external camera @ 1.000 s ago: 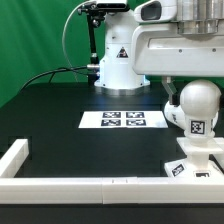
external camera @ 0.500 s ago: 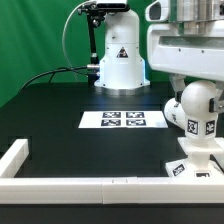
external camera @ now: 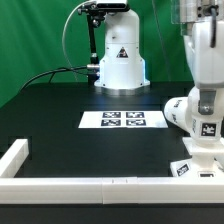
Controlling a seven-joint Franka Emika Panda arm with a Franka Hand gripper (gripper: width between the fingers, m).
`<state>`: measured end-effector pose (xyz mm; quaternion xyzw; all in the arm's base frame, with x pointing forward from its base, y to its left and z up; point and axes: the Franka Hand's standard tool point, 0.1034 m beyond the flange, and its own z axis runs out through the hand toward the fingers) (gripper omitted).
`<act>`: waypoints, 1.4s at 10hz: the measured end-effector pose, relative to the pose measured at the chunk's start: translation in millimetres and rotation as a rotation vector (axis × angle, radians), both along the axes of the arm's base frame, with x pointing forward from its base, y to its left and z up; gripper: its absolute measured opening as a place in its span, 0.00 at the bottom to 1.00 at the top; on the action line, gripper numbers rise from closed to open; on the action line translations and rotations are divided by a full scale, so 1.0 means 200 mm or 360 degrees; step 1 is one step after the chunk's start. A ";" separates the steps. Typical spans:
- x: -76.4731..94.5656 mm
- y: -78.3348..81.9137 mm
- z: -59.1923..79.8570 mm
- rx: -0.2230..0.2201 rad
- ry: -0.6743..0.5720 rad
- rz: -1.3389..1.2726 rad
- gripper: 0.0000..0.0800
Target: Assemble lamp
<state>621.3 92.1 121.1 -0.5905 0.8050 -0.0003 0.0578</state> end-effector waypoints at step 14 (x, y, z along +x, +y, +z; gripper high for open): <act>0.01 -0.01 0.01 -0.0301 -0.0092 0.2688 0.87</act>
Offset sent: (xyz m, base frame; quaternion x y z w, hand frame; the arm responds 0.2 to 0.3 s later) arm 0.0213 0.0015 0.0105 -0.0039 0.0010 -0.3673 0.9301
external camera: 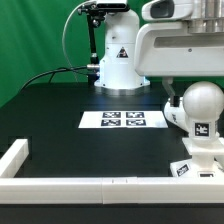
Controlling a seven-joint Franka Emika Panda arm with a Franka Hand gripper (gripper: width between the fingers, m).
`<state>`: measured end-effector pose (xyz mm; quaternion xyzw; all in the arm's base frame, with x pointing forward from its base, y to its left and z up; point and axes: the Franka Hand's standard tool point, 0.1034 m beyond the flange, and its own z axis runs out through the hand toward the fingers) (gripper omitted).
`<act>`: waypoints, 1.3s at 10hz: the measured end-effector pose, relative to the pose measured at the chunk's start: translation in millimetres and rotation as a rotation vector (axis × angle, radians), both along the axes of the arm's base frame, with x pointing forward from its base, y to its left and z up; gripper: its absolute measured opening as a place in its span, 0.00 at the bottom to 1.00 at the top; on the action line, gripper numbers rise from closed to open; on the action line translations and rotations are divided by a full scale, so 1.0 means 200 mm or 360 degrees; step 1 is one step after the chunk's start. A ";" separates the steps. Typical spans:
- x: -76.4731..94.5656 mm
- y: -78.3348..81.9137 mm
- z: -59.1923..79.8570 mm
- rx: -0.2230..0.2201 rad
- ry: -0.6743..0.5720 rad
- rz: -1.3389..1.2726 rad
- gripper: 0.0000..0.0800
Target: Assemble lamp
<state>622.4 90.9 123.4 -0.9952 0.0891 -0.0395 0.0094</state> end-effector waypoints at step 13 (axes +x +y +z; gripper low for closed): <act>0.02 0.02 0.01 -0.0184 -0.0005 0.0837 0.71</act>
Offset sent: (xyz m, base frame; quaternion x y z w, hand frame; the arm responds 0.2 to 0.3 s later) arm 0.0000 0.0000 0.0000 0.0000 0.0000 -0.1296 0.9916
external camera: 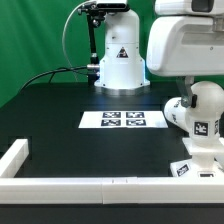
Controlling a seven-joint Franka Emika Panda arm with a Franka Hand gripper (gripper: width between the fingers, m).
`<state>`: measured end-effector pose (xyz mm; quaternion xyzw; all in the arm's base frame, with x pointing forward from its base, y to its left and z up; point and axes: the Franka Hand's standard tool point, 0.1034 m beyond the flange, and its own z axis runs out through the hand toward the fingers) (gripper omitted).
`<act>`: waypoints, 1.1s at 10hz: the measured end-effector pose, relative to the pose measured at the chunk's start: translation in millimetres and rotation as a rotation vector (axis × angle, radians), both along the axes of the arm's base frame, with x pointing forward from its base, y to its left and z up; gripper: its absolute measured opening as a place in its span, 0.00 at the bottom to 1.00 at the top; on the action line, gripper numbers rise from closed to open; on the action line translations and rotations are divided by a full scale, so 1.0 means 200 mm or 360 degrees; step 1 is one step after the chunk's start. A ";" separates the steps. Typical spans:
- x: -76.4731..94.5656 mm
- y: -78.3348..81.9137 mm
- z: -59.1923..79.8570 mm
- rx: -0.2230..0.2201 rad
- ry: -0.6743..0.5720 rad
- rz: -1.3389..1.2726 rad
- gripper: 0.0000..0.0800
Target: Assemble lamp
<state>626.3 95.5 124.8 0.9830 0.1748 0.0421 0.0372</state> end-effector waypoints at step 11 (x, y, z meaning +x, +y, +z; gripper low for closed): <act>0.07 -0.09 0.01 0.0209 -0.0205 -0.1836 0.79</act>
Offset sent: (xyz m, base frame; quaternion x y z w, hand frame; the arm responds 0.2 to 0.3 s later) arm 0.0045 0.0100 -0.0033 -0.0244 0.0093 0.2549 0.9666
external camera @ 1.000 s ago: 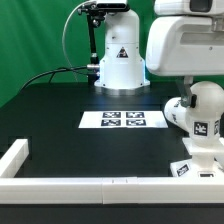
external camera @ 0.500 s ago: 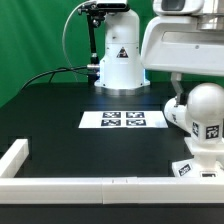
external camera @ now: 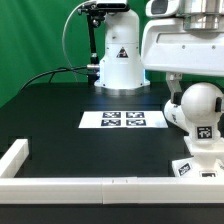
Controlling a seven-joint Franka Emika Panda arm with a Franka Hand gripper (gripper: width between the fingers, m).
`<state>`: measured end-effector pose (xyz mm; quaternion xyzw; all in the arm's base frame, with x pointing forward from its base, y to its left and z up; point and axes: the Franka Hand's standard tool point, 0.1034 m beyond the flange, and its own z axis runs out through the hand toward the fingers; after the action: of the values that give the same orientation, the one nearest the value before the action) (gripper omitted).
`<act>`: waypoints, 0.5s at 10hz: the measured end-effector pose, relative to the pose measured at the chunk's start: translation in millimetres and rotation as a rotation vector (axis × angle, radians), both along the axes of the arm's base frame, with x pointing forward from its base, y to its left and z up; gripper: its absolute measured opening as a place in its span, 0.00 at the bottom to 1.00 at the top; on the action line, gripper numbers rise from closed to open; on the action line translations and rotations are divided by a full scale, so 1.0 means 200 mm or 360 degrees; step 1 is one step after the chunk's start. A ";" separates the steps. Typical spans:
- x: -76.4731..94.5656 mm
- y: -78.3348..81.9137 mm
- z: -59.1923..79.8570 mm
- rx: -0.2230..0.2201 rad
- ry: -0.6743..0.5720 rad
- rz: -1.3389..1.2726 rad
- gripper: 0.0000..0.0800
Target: Assemble lamp
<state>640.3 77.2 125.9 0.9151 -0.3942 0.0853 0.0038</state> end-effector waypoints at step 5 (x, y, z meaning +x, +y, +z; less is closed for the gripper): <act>-0.03 0.06 -0.01 -0.0192 0.0154 0.1088 0.87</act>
Offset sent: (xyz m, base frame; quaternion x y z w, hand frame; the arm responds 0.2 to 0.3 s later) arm -0.0056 0.0324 0.0024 -0.0174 -0.0496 -0.4538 0.8895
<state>633.9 90.1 124.7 0.9953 -0.0585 0.0612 0.0476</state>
